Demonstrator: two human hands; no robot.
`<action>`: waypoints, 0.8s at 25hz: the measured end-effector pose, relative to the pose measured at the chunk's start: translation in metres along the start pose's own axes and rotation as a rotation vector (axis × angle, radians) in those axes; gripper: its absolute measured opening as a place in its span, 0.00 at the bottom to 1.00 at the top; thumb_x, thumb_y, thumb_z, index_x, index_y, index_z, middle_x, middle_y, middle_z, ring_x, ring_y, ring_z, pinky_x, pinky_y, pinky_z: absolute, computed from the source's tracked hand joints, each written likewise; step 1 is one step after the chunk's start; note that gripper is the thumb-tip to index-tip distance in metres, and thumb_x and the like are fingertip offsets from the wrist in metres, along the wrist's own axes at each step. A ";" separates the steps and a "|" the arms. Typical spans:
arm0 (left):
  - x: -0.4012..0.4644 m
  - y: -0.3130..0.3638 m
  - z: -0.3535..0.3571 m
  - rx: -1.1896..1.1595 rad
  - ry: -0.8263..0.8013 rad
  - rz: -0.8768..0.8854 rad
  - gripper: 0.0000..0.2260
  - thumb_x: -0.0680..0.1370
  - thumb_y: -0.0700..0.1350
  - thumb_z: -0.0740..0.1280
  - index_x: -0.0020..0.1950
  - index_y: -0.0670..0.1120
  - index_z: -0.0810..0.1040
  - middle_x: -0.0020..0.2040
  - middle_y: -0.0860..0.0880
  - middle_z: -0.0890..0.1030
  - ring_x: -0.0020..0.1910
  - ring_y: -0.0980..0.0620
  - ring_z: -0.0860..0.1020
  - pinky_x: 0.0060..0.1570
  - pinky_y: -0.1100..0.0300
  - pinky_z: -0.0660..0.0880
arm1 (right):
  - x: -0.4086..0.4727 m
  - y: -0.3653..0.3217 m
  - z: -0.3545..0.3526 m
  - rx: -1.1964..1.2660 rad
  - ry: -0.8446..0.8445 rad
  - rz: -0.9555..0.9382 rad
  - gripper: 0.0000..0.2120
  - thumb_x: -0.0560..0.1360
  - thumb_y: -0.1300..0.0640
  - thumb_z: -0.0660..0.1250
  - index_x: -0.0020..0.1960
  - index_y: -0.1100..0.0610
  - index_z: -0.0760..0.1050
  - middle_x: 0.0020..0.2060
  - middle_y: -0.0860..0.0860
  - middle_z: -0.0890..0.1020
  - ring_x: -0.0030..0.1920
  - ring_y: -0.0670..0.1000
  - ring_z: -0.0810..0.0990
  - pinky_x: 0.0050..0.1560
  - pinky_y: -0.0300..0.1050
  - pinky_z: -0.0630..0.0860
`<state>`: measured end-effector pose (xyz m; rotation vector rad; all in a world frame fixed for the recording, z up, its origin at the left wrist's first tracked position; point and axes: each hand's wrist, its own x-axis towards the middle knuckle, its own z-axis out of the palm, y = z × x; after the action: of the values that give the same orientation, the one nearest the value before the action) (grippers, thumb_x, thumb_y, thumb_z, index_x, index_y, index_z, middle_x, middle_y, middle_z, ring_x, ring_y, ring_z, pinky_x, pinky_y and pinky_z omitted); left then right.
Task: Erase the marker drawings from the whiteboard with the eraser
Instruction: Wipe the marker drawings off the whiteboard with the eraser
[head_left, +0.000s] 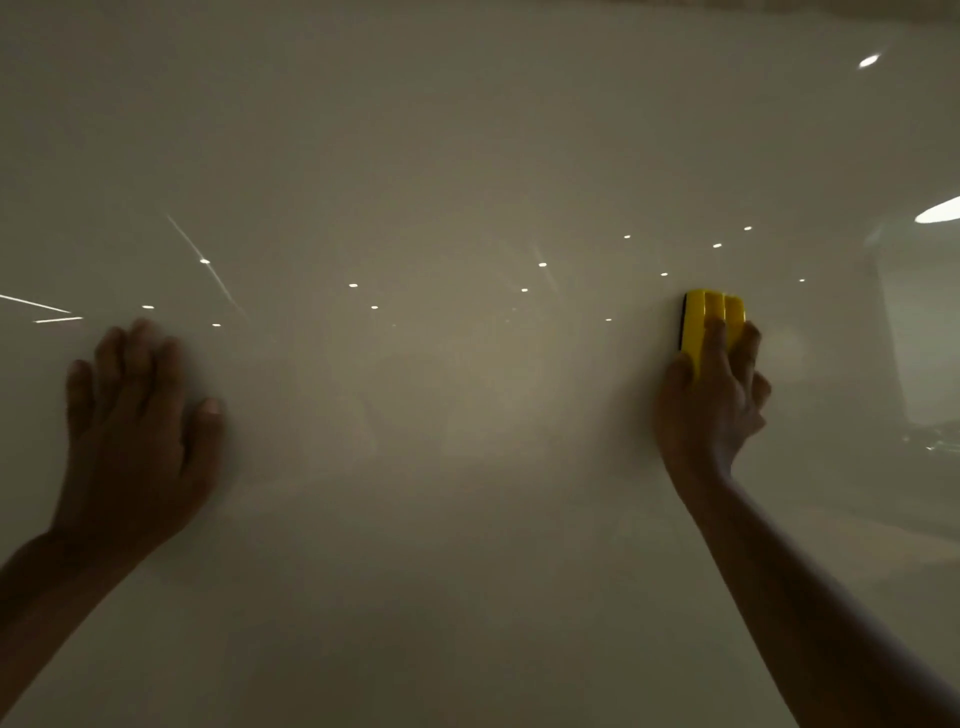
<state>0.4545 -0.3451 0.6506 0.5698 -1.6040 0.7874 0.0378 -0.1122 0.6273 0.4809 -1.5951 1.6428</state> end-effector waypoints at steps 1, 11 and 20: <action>0.000 -0.001 -0.001 0.010 0.006 0.004 0.31 0.82 0.52 0.54 0.77 0.30 0.66 0.80 0.29 0.62 0.80 0.26 0.59 0.76 0.30 0.54 | 0.015 -0.017 0.005 -0.006 0.007 -0.016 0.29 0.79 0.57 0.62 0.79 0.46 0.62 0.81 0.52 0.57 0.70 0.66 0.66 0.63 0.64 0.67; -0.010 -0.055 -0.027 0.074 -0.001 -0.011 0.31 0.83 0.50 0.54 0.76 0.28 0.67 0.79 0.26 0.64 0.78 0.25 0.61 0.77 0.33 0.56 | 0.052 -0.213 0.058 0.029 -0.048 -0.284 0.29 0.80 0.56 0.59 0.80 0.46 0.59 0.82 0.55 0.55 0.70 0.65 0.65 0.63 0.60 0.64; -0.050 -0.133 -0.056 0.100 -0.048 -0.088 0.30 0.84 0.49 0.53 0.78 0.28 0.65 0.79 0.27 0.64 0.78 0.25 0.62 0.76 0.32 0.58 | -0.094 -0.359 0.092 0.025 -0.179 -0.806 0.30 0.77 0.58 0.60 0.78 0.44 0.62 0.80 0.54 0.60 0.65 0.63 0.70 0.57 0.59 0.66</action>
<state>0.5979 -0.3924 0.6292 0.7315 -1.5789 0.7960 0.3400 -0.2588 0.8097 1.1346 -1.2456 1.0171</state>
